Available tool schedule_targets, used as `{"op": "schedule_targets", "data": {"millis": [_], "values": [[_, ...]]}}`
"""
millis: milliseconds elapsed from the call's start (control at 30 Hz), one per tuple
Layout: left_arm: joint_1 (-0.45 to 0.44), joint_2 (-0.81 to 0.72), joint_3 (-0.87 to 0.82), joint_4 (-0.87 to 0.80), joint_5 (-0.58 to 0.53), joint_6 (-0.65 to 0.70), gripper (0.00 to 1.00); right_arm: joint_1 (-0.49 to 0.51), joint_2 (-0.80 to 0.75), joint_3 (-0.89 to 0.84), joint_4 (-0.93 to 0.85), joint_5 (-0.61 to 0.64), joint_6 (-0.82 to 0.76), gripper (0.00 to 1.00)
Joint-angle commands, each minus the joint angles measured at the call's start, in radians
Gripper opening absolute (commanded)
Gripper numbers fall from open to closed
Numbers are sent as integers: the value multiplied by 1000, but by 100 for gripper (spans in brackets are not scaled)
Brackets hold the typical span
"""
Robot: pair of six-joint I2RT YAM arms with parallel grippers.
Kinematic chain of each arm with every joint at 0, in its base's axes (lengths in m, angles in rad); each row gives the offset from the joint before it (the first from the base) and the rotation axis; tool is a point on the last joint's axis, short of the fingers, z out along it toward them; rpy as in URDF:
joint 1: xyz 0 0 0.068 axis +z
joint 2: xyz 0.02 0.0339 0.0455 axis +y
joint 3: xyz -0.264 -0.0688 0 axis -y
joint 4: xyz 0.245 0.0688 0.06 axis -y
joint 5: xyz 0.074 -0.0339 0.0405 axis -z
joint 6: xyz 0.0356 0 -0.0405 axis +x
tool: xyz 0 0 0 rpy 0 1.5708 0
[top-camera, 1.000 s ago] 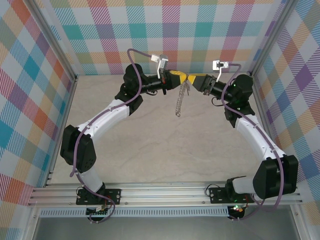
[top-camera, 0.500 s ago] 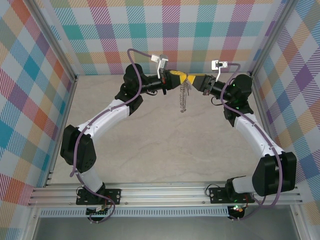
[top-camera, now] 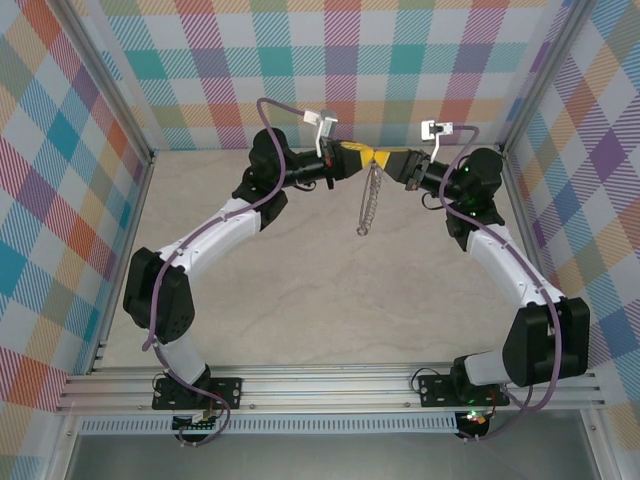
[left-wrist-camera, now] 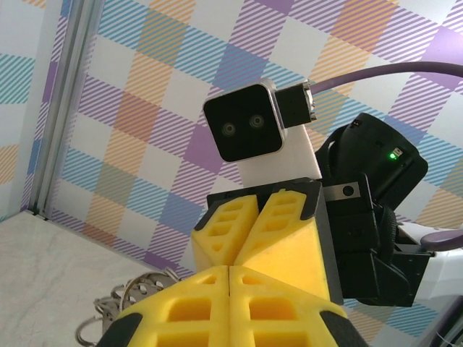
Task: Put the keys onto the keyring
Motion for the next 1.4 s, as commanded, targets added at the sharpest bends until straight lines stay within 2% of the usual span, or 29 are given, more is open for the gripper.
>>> {"op": "schedule_targets", "data": {"millis": [0,100,267,367,533,633,1000,1167,1367], "values": [[-6,10,35,55,9,-9,0,13,10,42,47,-59,7,12],[-7,8,35,56,9,-10,0,13,8,44,30,-53,-6,1],[-7,8,37,53,7,-9,0,13,-3,47,-19,-42,-53,0],[-7,-2,46,9,-1,16,0,12,-20,68,-145,-38,-141,0],[1,-53,64,-159,-15,143,26,5,-35,148,-429,-28,-376,0],[12,-75,88,-274,-11,223,33,0,-23,203,-554,-51,-476,0],[72,-34,261,-611,116,418,39,-3,19,426,-1050,-41,-921,0],[84,41,421,-856,228,541,40,-8,37,487,-1149,-65,-1043,0],[84,151,632,-1149,347,689,37,-14,70,539,-1188,-119,-1083,0]]}}
